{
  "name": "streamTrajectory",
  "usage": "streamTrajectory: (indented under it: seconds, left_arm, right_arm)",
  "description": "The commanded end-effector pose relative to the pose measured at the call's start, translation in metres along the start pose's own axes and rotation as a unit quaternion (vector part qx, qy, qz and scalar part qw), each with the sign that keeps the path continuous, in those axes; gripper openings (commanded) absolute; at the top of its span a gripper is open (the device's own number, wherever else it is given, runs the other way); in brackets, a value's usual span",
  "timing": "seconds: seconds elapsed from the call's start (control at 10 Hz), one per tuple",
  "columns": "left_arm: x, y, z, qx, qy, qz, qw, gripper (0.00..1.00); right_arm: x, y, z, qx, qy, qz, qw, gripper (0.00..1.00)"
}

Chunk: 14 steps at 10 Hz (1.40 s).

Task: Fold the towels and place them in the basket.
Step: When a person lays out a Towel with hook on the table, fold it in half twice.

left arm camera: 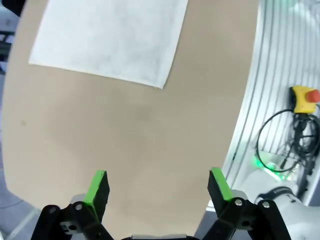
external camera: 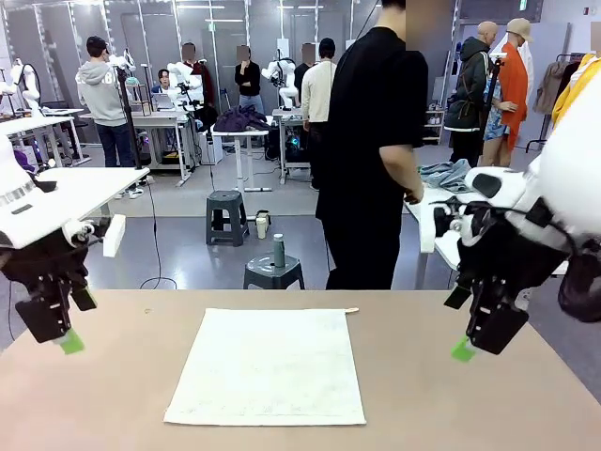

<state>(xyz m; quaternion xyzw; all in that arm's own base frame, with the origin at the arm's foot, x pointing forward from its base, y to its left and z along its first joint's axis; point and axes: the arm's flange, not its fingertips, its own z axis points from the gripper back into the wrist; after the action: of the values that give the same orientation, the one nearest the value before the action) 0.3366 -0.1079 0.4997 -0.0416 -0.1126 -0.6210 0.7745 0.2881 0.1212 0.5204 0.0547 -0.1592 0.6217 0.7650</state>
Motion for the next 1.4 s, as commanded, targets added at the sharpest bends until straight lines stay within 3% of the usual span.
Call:
streamTrajectory:
  seconds: [0.0,0.1,0.2,0.7,0.8,1.0,1.2,1.3]
  left_arm:
    - [-0.012,-0.003,-0.008,0.002,-0.008,-0.007,1.000,1.00]
    - [-0.018,0.002,-0.005,-0.009,-0.028,0.018,0.999,1.00]
    - [-0.002,-0.003,-0.007,-0.004,-0.002,-0.001,1.000,1.00]
    - [-0.005,-0.003,-0.008,-0.010,-0.009,0.000,1.000,1.00]
    - [0.021,-0.008,-0.024,-0.009,0.004,-0.065,0.998,1.00]
    - [0.052,-0.020,-0.063,-0.007,0.023,-0.119,0.993,1.00]
    - [0.061,-0.028,-0.094,0.003,0.050,-0.137,0.989,1.00]
    - [0.063,-0.032,-0.109,0.006,0.035,-0.152,0.988,1.00]
  right_arm:
    - [-0.004,-0.001,-0.021,-0.015,0.003,0.006,1.000,1.00]
    - [-0.007,-0.004,-0.021,-0.009,-0.001,-0.010,1.000,1.00]
    - [0.005,-0.003,-0.006,-0.003,0.006,0.011,1.000,1.00]
    - [0.005,-0.003,-0.006,-0.003,0.006,0.011,1.000,1.00]
    - [0.005,-0.005,-0.007,-0.001,0.000,0.020,1.000,1.00]
    - [0.038,0.005,-0.046,-0.005,0.059,0.069,0.996,1.00]
    - [0.058,0.012,-0.081,-0.025,0.104,0.106,0.989,1.00]
    - [0.065,0.013,-0.094,-0.031,0.118,0.114,0.986,1.00]
